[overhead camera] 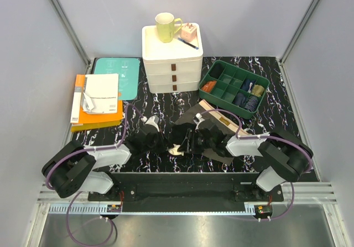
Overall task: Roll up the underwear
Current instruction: Roll the underwear to the center of the board.
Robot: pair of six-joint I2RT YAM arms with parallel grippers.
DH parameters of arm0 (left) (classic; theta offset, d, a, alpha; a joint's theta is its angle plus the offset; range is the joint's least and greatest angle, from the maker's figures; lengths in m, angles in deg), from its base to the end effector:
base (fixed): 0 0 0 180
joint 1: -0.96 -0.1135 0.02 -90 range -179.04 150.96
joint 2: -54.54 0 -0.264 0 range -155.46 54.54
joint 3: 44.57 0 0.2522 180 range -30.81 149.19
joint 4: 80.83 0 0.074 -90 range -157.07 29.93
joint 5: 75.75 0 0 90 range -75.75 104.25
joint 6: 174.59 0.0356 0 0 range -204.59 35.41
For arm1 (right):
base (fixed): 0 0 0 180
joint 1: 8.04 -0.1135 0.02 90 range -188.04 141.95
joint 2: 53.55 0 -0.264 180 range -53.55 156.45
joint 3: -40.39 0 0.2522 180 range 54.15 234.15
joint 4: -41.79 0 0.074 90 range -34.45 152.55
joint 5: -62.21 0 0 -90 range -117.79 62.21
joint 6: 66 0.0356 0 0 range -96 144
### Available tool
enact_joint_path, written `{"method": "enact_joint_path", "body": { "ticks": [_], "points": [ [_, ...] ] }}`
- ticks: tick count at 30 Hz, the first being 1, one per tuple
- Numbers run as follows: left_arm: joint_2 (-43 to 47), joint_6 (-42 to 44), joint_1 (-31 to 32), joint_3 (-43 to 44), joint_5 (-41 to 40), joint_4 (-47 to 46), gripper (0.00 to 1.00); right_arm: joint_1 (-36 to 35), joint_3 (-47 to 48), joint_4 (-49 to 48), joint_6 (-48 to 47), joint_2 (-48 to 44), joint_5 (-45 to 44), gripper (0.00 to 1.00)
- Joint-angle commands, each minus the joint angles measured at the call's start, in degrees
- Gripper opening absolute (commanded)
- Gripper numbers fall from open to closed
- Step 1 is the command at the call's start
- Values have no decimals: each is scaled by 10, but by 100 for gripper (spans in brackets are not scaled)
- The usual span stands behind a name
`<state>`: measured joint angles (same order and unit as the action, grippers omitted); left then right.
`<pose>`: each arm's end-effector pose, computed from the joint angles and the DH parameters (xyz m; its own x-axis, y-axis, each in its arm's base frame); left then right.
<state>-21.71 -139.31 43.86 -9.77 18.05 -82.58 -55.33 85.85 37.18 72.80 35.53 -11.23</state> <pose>0.1673 -0.1587 0.1330 -0.8552 -0.3172 -0.4098 0.0319 0.7571 -0.6525 0.1841 0.2144 0.1354 -0.9242 0.0621 -0.3768 -0.2416 0.6691 0.7028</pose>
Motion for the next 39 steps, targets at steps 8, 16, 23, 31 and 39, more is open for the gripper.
{"method": "enact_joint_path", "body": {
  "ticks": [8,16,23,31,39],
  "points": [
    [62,12,9,19,-26,84,48,-5,8,23,23,36,-46,7],
    [172,33,9,-34,-50,78,88,25,4,25,5,50,-3,0],
    [166,63,8,-83,11,-29,89,53,16,-17,-9,113,97,0],
    [131,50,9,-104,-11,-76,82,65,25,-38,-13,160,139,0],
    [128,49,3,-110,-37,-83,70,80,13,-40,-17,170,153,0]
  ]
}}
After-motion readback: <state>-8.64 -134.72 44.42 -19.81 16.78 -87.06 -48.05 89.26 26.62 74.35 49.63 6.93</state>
